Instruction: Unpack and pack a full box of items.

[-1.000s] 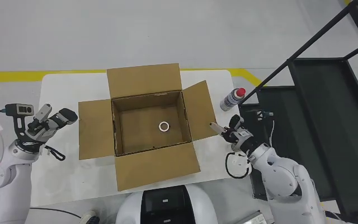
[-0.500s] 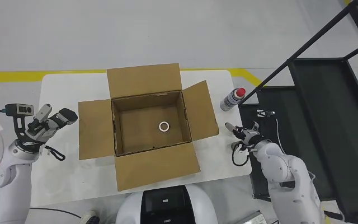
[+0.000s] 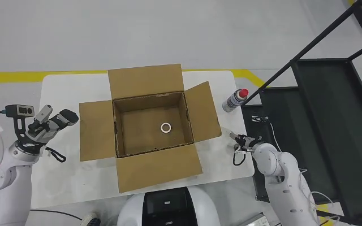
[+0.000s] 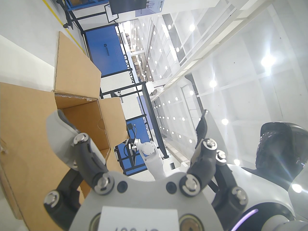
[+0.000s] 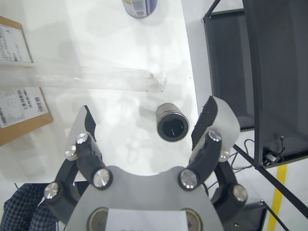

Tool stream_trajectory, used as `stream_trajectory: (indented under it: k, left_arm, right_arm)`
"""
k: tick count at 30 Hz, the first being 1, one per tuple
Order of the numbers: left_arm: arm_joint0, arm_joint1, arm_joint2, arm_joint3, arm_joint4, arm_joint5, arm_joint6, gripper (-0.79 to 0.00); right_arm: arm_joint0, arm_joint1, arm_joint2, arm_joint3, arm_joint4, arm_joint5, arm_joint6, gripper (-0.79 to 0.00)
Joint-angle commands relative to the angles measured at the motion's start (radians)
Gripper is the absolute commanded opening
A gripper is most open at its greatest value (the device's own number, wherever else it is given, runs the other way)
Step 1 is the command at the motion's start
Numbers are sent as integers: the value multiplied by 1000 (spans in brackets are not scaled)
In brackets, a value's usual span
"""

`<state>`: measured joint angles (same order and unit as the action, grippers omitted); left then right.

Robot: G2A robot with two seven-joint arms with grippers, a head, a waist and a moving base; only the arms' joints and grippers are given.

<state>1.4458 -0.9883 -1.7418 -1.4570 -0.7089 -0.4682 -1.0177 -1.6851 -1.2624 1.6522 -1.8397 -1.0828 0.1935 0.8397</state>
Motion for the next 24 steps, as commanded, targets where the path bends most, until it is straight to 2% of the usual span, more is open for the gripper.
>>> stream_trajectory:
  k: [1,10,24]
  left_arm:
    - [0,0,0,0,0,0,0,0]
    - [0,0,0,0,0,0,0,0]
    - [0,0,0,0,0,0,0,0]
  right_arm:
    - [8,0,0,19,6,9,11,0]
    - [23,4,36,90,37,31,29,0]
    - [94,12,36,226,97,-20,96,0]
